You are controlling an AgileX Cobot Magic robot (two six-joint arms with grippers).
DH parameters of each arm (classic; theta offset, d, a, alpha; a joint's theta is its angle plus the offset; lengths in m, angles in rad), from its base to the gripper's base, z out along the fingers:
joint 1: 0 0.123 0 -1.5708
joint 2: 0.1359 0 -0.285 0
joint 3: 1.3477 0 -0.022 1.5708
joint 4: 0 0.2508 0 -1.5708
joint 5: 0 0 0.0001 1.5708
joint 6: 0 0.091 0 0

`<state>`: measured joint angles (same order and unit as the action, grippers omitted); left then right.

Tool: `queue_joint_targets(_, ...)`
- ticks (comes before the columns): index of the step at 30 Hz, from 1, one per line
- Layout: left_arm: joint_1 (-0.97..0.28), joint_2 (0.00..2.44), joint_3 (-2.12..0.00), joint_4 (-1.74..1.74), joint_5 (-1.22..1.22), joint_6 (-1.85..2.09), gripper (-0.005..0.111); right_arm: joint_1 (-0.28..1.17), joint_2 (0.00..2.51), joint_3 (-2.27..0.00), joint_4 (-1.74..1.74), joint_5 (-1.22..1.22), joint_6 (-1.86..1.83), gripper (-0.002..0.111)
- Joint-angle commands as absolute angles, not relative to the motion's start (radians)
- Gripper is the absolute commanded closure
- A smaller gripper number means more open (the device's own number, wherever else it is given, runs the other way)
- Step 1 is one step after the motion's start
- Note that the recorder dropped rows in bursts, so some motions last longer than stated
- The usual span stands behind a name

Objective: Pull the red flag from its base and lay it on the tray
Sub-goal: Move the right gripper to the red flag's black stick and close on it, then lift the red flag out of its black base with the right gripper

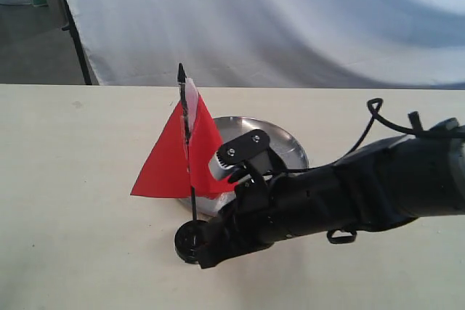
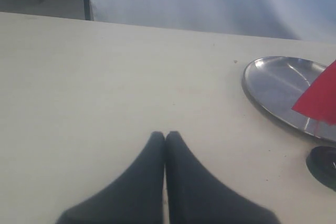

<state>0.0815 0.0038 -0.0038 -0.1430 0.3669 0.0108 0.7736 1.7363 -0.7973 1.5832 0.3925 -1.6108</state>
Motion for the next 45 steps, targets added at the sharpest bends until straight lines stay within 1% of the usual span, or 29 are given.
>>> queue_joint_targets(1,0.084,0.0,0.0,-0.142,0.367,0.011,0.107,0.793,1.796,-0.864,1.59,0.384,-1.621,0.081)
queue_joint_targets(3,0.084,0.0,0.0,-0.142,0.367,0.011,0.107,0.793,1.821,-0.883,1.596,0.389,-1.619,0.063)
queue_joint_targets(5,0.084,0.0,0.0,-0.142,0.367,0.011,0.107,0.793,1.843,-0.902,1.598,0.395,-1.619,0.051)
queue_joint_targets(6,0.084,0.0,0.0,-0.142,0.367,0.011,0.107,0.793,1.852,-0.913,1.604,0.395,-1.619,0.049)
queue_joint_targets(10,0.084,0.0,0.0,-0.142,0.367,0.011,0.107,0.793,1.884,-0.957,1.625,0.387,-1.619,0.048)
queue_joint_targets(16,0.084,0.0,0.0,-0.142,0.367,0.011,0.107,0.793,1.939,-1.031,1.625,0.305,-1.621,0.048)
queue_joint_targets(17,0.084,0.0,0.0,-0.142,0.367,0.011,0.107,0.793,1.944,-1.034,1.625,0.308,-1.621,0.05)
queue_joint_targets(18,0.084,0.0,0.0,-0.142,0.367,0.011,0.107,0.793,1.949,-1.036,1.625,0.31,-1.621,0.055)
queue_joint_targets(19,0.084,0.0,0.0,-0.142,0.367,0.011,0.107,0.793,1.951,-1.036,1.625,0.317,-1.621,0.063)
queue_joint_targets(22,0.084,0.0,0.0,-0.142,0.367,0.011,0.107,0.793,1.951,-1.034,1.623,0.326,-1.621,0.099)
queue_joint_targets(23,0.084,0.0,0.0,-0.142,0.367,0.011,0.107,0.793,1.951,-1.034,1.62,0.332,-1.623,0.108)
queue_joint_targets(29,0.084,0.0,0.0,-0.142,0.367,0.011,0.107,0.793,1.932,-1.038,1.622,0.409,-1.638,0.108)
queue_joint_targets(36,0.084,0.0,0.0,-0.142,0.367,0.011,0.107,0.793,1.812,-1.122,1.624,0.388,-1.636,0.108)
queue_joint_targets(38,0.084,0.0,0.0,-0.142,0.367,0.011,0.107,0.793,1.793,-1.145,1.624,0.36,-1.612,0.108)
queue_joint_targets(43,0.084,0.0,0.0,-0.142,0.367,0.011,0.107,0.783,1.807,-1.173,1.624,0.13,-1.483,0.108)
queue_joint_targets(45,0.084,0.0,0.0,-0.142,0.367,0.011,0.107,0.748,1.833,-1.173,1.624,0.158,-1.438,0.108)
